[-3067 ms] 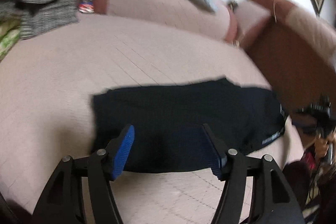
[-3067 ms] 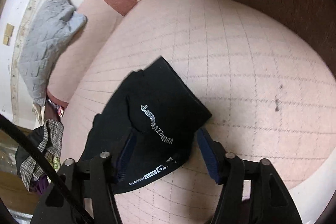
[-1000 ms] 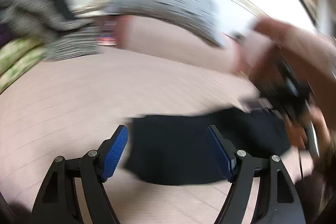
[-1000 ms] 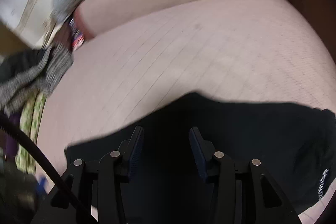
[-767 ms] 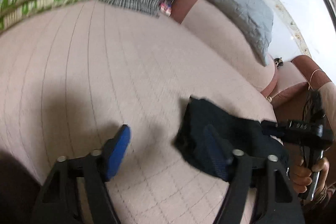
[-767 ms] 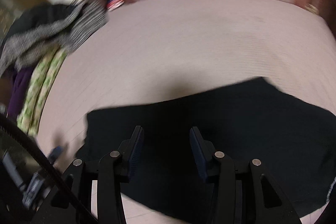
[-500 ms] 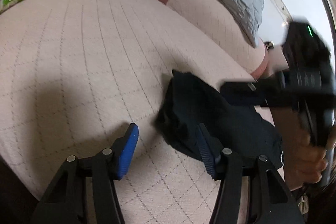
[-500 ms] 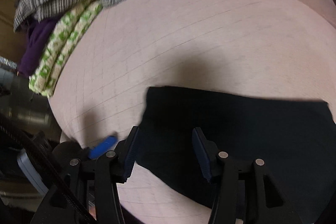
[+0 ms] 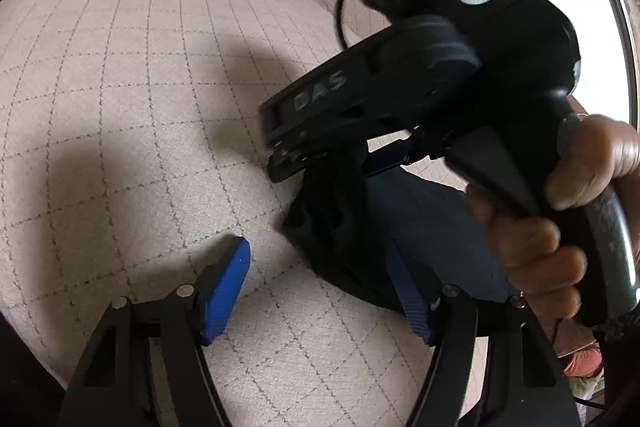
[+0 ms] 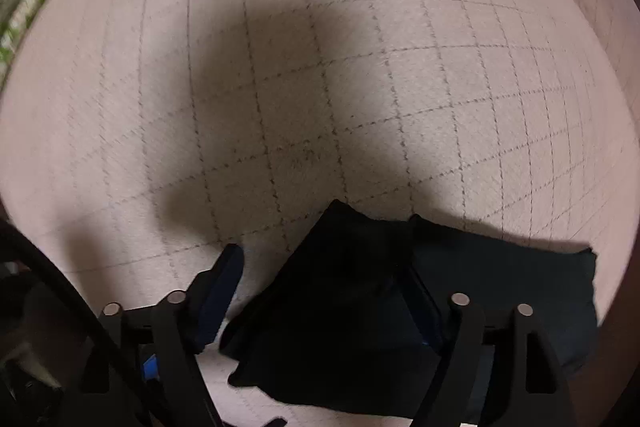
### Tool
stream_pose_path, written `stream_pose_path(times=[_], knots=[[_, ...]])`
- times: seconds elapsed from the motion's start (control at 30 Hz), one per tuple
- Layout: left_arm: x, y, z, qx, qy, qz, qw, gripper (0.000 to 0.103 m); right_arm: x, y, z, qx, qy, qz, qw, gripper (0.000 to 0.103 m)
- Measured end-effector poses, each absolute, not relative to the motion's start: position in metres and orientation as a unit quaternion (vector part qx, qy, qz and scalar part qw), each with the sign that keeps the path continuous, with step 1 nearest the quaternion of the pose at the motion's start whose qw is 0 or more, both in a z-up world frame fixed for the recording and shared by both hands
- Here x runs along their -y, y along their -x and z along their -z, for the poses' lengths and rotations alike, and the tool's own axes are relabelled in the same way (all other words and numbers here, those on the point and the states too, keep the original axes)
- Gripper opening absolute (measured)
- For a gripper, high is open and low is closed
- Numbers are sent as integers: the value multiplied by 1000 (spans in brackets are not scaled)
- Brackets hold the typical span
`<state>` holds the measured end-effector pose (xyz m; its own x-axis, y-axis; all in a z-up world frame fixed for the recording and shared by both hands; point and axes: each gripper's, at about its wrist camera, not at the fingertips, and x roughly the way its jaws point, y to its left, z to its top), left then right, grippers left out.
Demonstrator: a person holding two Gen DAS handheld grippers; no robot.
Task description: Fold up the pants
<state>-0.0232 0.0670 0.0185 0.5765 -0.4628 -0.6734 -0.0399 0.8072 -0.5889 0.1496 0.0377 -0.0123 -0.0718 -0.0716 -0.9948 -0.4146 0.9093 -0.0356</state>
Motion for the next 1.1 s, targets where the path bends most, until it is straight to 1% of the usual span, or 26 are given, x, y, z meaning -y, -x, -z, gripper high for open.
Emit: stream_pose_path(times=[0.03,0.07,0.1,0.13,0.17,0.2,0.23,0.27,0.3,0.33,0.37,0.53,0.7,0.9,0.93,1.03,1.1], knots=[[-67,23,-18,-443,285,125,841,70,-41,-149,14,-719,174,-128,661,82],[-66,23,-18,-441,284,124,842,70,-43,-148,13,-716,177,-130,662,78],[-66,23,-18,-440,282,123,843,70,-46,-146,12,-713,184,-131,664,67],[-64,22,-19,-438,278,120,846,70,-47,-143,9,-704,197,-126,670,59],[-63,21,-19,-435,275,116,850,70,-47,-140,8,-699,204,-122,675,42],[-60,19,-19,-431,270,110,854,70,-46,-138,6,-694,209,-115,679,28],[-56,16,-19,-428,266,106,857,70,-42,-136,4,-690,211,-111,683,26],[-52,13,-18,-428,261,107,859,67,-40,-135,2,-690,204,-113,686,24],[-47,10,-19,-429,253,112,860,60,-37,-133,0,-687,197,-115,690,22],[-41,6,-18,-436,252,130,854,26,-36,-131,-3,-684,190,-117,695,22],[-37,3,-14,-450,259,149,842,12,-33,-129,-6,-680,184,-120,699,21],[-26,10,-31,-441,261,158,844,12,-18,-113,-31,-663,149,-137,721,20],[10,16,-45,-442,248,192,840,12,35,-94,-53,-648,84,-143,744,20],[56,36,-52,-450,201,249,834,14,132,-83,-42,-644,11,-127,754,20],[62,42,-52,-451,190,254,834,16,154,-83,-39,-644,0,-124,755,20],[69,56,-49,-453,169,259,836,18,194,-78,-29,-643,-31,-112,757,20],[66,57,-44,-458,171,254,834,23,211,-74,-23,-641,-44,-106,759,21]])
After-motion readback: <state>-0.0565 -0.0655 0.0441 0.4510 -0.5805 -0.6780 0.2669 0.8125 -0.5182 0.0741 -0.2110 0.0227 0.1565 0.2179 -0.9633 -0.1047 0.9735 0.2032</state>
